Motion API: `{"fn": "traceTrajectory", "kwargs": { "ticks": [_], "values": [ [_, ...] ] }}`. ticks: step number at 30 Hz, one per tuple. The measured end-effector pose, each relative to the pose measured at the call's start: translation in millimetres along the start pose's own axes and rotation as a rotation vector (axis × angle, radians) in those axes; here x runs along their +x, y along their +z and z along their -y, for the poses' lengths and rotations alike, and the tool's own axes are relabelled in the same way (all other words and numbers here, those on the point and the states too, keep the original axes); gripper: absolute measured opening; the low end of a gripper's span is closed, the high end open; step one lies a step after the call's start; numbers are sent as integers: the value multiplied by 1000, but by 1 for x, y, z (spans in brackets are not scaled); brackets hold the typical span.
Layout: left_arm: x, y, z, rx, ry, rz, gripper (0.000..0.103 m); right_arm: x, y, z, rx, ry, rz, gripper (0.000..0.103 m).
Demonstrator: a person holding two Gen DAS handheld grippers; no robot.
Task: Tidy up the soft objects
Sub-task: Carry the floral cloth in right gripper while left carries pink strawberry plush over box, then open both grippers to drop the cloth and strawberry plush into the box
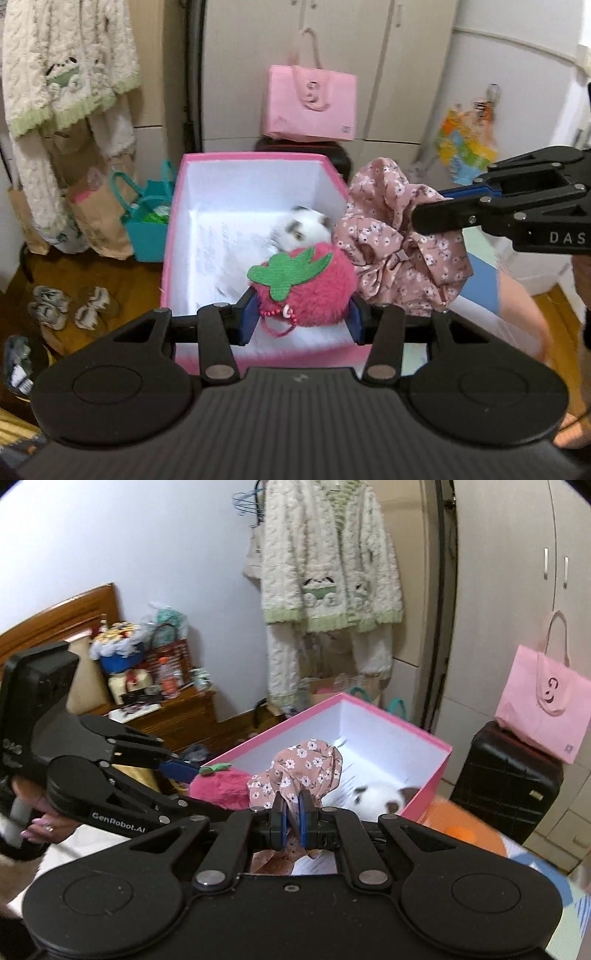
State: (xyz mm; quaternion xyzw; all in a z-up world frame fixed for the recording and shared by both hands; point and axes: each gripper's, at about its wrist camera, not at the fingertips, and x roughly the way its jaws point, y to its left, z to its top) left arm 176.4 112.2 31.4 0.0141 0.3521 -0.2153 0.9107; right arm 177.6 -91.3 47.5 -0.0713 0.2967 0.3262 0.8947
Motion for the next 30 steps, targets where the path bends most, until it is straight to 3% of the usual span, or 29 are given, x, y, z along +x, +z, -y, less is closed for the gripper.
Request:
{"fn": "traceTrajectory", "kwargs": {
  "ticks": [15, 21, 25, 27, 29, 30],
  "values": [
    [101, 43, -42, 61, 156, -147, 47, 122, 31, 55, 107, -36, -37, 9],
    [103, 47, -33, 157, 213, -95, 47, 156, 35, 64, 91, -46, -73, 10],
    [109, 51, -29, 160, 233, -94, 49, 167, 37, 72, 86, -61, -92, 15],
    [113, 52, -29, 151, 237, -100, 52, 169, 36, 74, 81, -80, -100, 24],
    [113, 50, -30, 136, 240, -97, 52, 167, 33, 73, 81, -96, -112, 54],
    [109, 49, -32, 121, 234, -80, 52, 164, 31, 71, 73, -102, -118, 58]
  ]
}}
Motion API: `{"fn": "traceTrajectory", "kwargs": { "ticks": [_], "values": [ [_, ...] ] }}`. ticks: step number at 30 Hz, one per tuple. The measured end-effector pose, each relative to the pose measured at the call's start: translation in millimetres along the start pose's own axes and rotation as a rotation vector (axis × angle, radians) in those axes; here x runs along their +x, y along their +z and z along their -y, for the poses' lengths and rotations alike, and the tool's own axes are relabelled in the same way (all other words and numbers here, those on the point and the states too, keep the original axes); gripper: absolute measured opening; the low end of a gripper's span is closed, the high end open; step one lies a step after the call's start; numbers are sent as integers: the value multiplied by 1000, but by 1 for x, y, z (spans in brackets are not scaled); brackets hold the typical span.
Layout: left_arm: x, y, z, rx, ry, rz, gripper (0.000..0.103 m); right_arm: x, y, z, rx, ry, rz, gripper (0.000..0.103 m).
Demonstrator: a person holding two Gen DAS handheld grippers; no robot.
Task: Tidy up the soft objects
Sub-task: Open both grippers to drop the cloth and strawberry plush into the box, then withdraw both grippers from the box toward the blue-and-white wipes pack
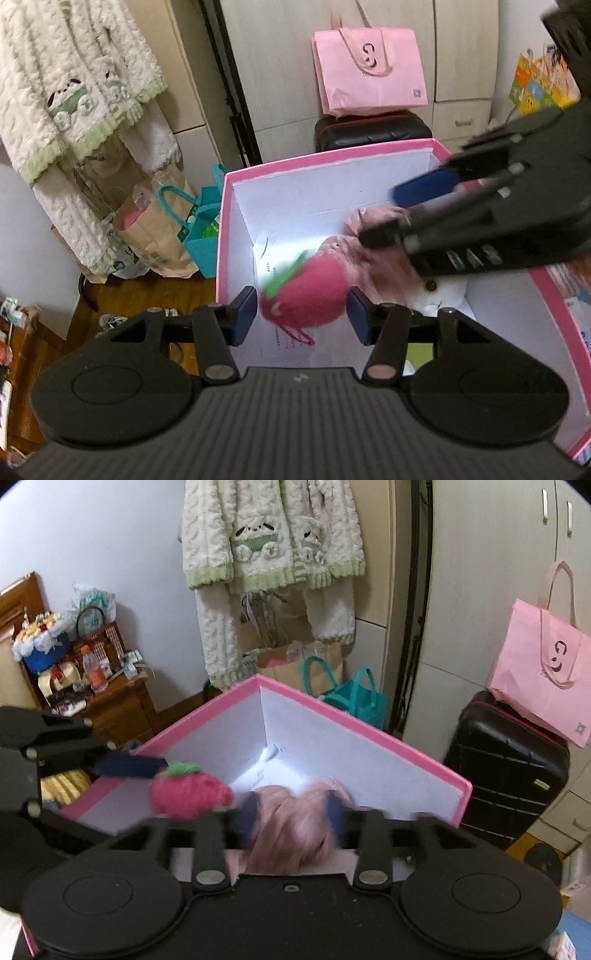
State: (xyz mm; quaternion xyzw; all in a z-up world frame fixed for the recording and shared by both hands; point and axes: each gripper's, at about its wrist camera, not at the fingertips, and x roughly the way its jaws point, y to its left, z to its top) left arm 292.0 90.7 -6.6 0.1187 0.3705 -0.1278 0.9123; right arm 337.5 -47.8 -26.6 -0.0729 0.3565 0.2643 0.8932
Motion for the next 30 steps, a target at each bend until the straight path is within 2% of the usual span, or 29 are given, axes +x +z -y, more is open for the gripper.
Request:
{"fn": "traceTrajectory", "kwargs": {
  "ticks": [3, 6, 12, 20, 24, 30],
  "values": [
    [-15, -9, -7, -63, -44, 35, 56, -21, -17, -8, -51, -13, 28, 59],
    [-34, -15, -8, -83, -81, 68, 60, -47, -31, -13, -62, 9, 56, 59],
    [-76, -31, -3, -54, -89, 99, 62, -109, -64, -28, -97, -1, 112, 59],
    [-140, -41, 21, 22, -87, 208, 66, -179, -95, -37, -93, 14, 161, 64],
    [-155, -45, 40, 48, -138, 211, 67, -205, -114, -35, -83, -8, 171, 66],
    [-159, -50, 80, 117, -242, 168, 67, -227, -146, -24, -73, -56, 143, 67]
  ]
}}
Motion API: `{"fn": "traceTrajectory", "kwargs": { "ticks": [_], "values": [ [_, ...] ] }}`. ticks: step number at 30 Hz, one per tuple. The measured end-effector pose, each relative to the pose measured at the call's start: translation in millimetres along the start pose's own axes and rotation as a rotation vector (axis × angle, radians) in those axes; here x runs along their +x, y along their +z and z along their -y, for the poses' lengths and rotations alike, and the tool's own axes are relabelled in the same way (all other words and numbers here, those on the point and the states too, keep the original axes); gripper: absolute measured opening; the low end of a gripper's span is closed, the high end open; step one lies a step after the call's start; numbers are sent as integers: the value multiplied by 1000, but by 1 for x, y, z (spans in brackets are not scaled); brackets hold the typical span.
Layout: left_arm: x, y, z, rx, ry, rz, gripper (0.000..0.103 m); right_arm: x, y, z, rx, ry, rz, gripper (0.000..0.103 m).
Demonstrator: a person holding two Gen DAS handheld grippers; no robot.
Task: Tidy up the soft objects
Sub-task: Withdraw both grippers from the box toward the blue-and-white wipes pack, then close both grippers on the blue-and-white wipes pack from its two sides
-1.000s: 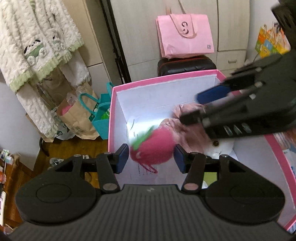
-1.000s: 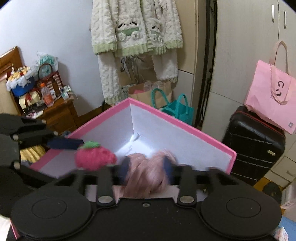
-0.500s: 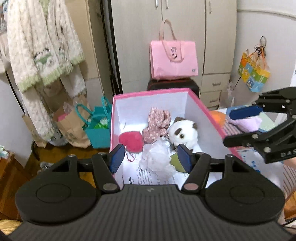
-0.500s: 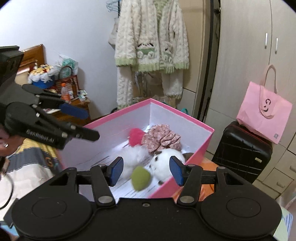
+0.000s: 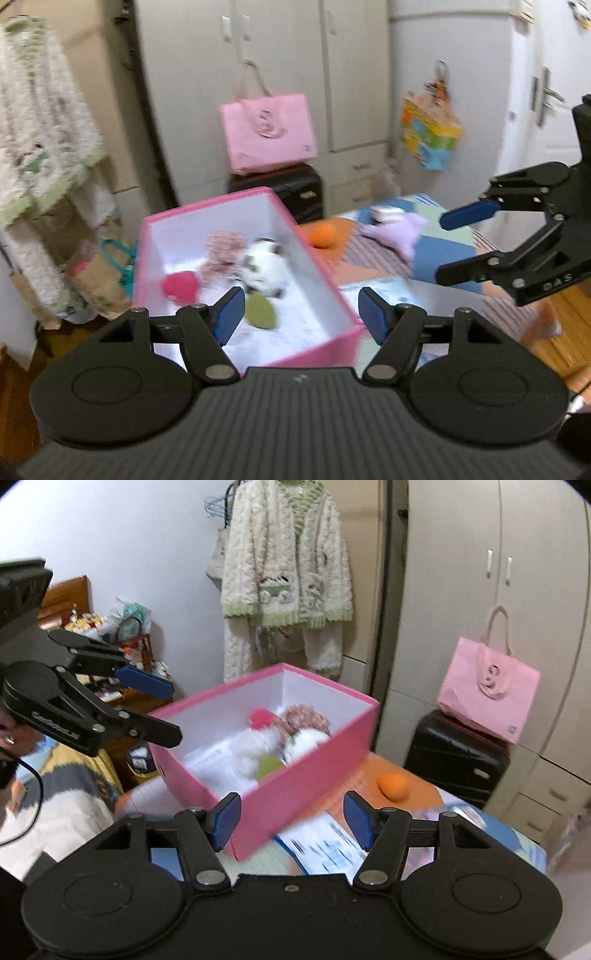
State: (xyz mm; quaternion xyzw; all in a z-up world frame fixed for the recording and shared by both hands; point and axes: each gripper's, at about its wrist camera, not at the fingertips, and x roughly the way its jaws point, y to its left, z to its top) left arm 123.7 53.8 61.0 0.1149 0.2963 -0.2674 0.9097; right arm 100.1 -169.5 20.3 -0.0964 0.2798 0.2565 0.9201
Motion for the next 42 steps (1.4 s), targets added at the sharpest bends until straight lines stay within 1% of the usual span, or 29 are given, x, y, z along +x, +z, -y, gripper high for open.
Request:
{"fn": "traceTrajectory", "kwargs": {
  "ticks": [5, 7, 12, 15, 17, 20, 21, 24, 28, 31, 32, 33, 34, 37, 40, 42],
  "values": [
    [16, 3, 25, -23, -85, -46, 67, -11, -30, 8, -6, -43, -28, 68],
    [24, 1, 31, -55, -117, -53, 67, -10, -46, 11, 12, -62, -31, 68],
    [46, -4, 50, -96, -157, -79, 65, 11, -78, 10, -24, -86, -92, 68],
    [59, -6, 66, -102, -186, -102, 65, 24, -88, 13, -49, -97, -99, 68],
    [66, -7, 79, -87, -175, -111, 65, 32, -92, 19, -37, -78, -87, 67],
    [75, -6, 100, -41, -143, -96, 65, 46, -100, 25, -16, -51, -61, 65],
    [80, -5, 105, -40, -138, -99, 65, 52, -103, 28, 5, -49, -59, 65],
    [100, -1, 109, -64, -140, -126, 64, 69, -112, 37, 60, -8, -60, 62],
    [134, -3, 103, -137, -139, -187, 61, 84, -117, 43, 68, -13, -64, 61],
    [152, -6, 101, -156, -139, -211, 58, 95, -116, 48, 69, -9, -100, 43],
    [156, -7, 100, -165, -140, -215, 58, 95, -115, 50, 79, -1, -94, 33],
    [158, -8, 98, -174, -142, -216, 58, 95, -115, 51, 84, 12, -97, 26],
    [160, -8, 97, -184, -145, -215, 58, 95, -115, 52, 80, 18, -97, 12],
    [161, -10, 95, -201, -138, -204, 58, 90, -118, 52, 78, 4, -91, 7],
    [162, -12, 96, -198, -122, -197, 58, 80, -126, 59, 112, -9, -77, 5],
    [165, -12, 98, -198, -122, -203, 58, 72, -131, 64, 129, -38, -75, 4]
  ]
}}
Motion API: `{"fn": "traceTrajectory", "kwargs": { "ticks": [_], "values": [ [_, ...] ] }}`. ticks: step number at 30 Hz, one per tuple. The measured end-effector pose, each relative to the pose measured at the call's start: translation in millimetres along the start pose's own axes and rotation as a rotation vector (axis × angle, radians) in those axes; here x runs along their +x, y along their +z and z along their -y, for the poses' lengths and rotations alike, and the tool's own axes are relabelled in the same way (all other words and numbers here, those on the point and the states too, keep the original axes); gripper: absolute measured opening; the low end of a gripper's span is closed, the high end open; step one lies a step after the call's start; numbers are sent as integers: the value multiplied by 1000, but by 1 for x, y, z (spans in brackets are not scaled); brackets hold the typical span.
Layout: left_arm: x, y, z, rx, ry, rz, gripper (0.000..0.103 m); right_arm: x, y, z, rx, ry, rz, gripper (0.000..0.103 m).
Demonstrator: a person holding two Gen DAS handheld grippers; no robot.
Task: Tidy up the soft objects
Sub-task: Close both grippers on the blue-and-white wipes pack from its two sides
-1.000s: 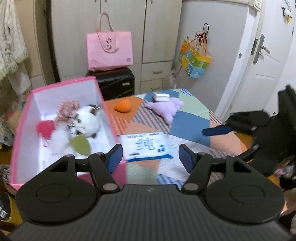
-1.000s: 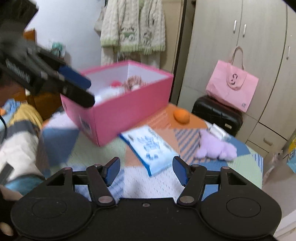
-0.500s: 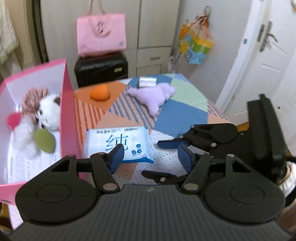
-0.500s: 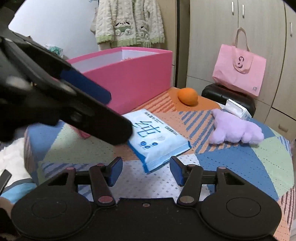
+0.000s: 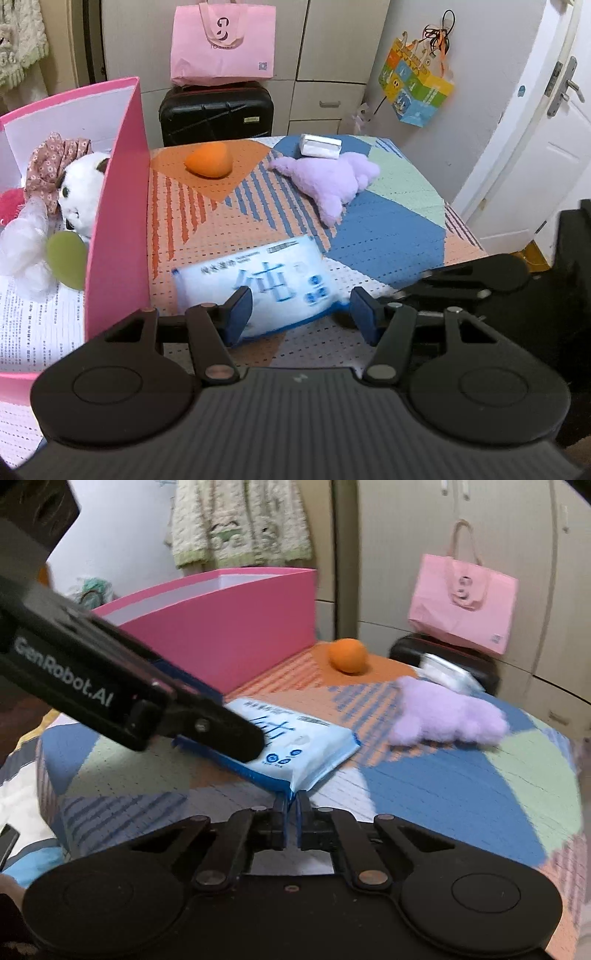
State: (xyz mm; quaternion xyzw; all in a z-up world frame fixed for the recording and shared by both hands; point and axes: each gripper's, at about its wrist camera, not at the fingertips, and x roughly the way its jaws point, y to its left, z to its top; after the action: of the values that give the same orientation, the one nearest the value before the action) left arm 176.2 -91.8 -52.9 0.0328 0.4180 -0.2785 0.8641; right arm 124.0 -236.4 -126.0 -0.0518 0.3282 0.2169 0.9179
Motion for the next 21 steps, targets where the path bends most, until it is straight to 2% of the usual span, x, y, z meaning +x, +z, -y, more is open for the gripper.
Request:
{"fn": "traceTrajectory", "kwargs": {
  "ticks": [5, 9, 12, 14, 18, 20, 21],
  "values": [
    [12, -2, 1, -19, -5, -14, 58, -19, -12, 12, 15, -56, -26, 4],
    [22, -6, -5, -74, 14, -23, 61, -31, -23, 12, 11, -51, -41, 5],
    [32, -9, -6, -110, 33, -41, 62, -32, -25, 13, 2, -64, -37, 17],
    [34, -9, -2, -97, 86, -10, 63, -33, -25, 15, -7, -58, -33, 49],
    [39, -9, -5, -102, 71, -17, 71, -24, -20, 14, -33, -48, -43, 56],
    [39, -9, -9, -116, 66, -21, 73, -21, -17, 16, -39, -33, -44, 66],
    [39, -10, -11, -127, 62, -23, 73, -19, -16, 18, -36, -27, -44, 68]
  ]
}}
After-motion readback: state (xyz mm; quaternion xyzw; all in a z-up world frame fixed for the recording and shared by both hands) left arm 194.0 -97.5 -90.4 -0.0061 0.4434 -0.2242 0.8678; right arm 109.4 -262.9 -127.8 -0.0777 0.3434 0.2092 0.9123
